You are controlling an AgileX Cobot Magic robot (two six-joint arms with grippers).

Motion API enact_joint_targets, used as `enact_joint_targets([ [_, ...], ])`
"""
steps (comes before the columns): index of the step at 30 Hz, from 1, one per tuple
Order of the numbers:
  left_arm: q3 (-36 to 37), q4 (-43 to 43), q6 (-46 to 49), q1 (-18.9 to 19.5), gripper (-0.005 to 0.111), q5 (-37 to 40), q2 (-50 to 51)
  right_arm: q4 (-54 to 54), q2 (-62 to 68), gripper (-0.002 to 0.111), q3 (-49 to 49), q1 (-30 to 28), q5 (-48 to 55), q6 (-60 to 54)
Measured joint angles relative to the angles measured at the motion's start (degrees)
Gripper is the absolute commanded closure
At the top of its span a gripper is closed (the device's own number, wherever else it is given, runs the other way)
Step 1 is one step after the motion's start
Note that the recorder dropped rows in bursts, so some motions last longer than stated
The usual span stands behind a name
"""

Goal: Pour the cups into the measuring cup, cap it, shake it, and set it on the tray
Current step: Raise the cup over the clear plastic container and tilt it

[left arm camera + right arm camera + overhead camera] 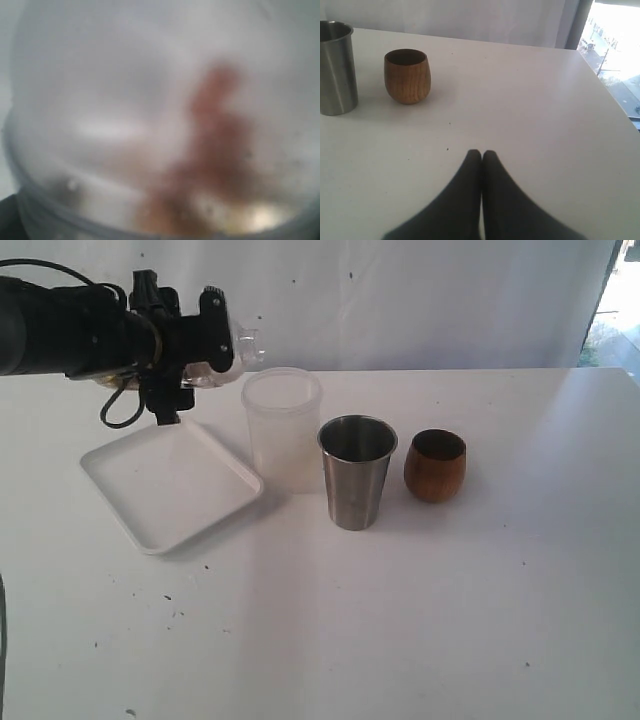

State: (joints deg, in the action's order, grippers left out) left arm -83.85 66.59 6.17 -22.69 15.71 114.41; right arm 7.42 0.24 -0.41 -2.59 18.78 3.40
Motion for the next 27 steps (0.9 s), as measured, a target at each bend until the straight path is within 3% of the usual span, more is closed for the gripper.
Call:
enact_joint_targets([
  [27, 0.00, 7.55, -1.80, -0.41, 0.107, 5.03, 0.00, 0.00, 0.00, 0.108, 0.00, 0.00, 0.00, 1.91],
])
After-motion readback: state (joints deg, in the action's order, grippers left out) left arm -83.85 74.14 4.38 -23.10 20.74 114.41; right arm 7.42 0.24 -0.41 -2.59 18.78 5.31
